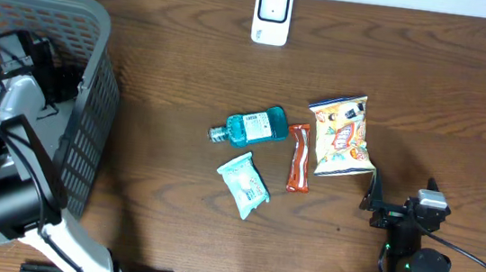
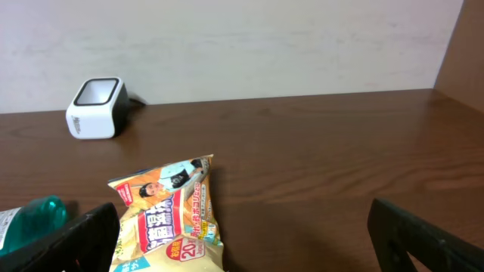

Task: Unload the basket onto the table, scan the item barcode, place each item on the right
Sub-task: 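Reach the left gripper into the basket and grasp the orange snack pack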

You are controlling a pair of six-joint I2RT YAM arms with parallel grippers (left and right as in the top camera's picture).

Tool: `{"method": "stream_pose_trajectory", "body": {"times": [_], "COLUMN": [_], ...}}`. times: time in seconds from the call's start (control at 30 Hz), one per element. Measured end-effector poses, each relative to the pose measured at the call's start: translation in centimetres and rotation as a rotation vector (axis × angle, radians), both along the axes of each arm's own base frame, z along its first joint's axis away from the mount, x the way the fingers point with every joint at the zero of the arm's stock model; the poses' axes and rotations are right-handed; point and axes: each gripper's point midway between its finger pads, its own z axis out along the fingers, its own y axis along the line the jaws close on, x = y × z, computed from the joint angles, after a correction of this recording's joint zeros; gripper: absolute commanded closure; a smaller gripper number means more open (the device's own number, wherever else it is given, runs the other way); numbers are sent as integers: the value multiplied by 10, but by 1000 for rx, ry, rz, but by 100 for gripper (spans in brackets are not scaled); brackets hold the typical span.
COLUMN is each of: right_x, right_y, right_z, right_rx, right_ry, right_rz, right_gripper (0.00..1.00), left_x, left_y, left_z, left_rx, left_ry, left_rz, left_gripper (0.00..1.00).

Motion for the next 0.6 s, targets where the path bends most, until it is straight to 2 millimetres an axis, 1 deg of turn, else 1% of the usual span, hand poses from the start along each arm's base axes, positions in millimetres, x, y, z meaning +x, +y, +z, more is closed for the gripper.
{"method": "stream_pose_trajectory", "body": {"times": [0.07, 0.1, 0.17, 0.27, 0.4, 0.47, 0.6], "right_x": [0, 0, 0, 0, 0, 0, 0], "right_y": [0, 0, 0, 0, 0, 0, 0], "right_z": [0, 0, 0, 0, 0, 0, 0], "right_rx": [0, 0, 0, 0, 0, 0, 0], "right_ry": [0, 0, 0, 0, 0, 0, 0], "right_rz": [0, 0, 0, 0, 0, 0, 0], "right_gripper": [1, 1, 1, 1, 1, 1, 1], "left_x": [3, 5, 7, 10, 10, 10, 6], "left_y": [3, 4, 5, 11, 13, 13, 10], "left_z": [-3, -4, -5, -5, -5, -4, -2], "left_rx": [12, 15, 20, 37, 39, 39, 30], "left_ry": [-1, -2, -3, -5, -7, -7, 6], "left_rz": [-4, -6, -11, -5, 1, 0, -3], "left_gripper": [2, 0, 14, 29, 48, 49, 49]}}
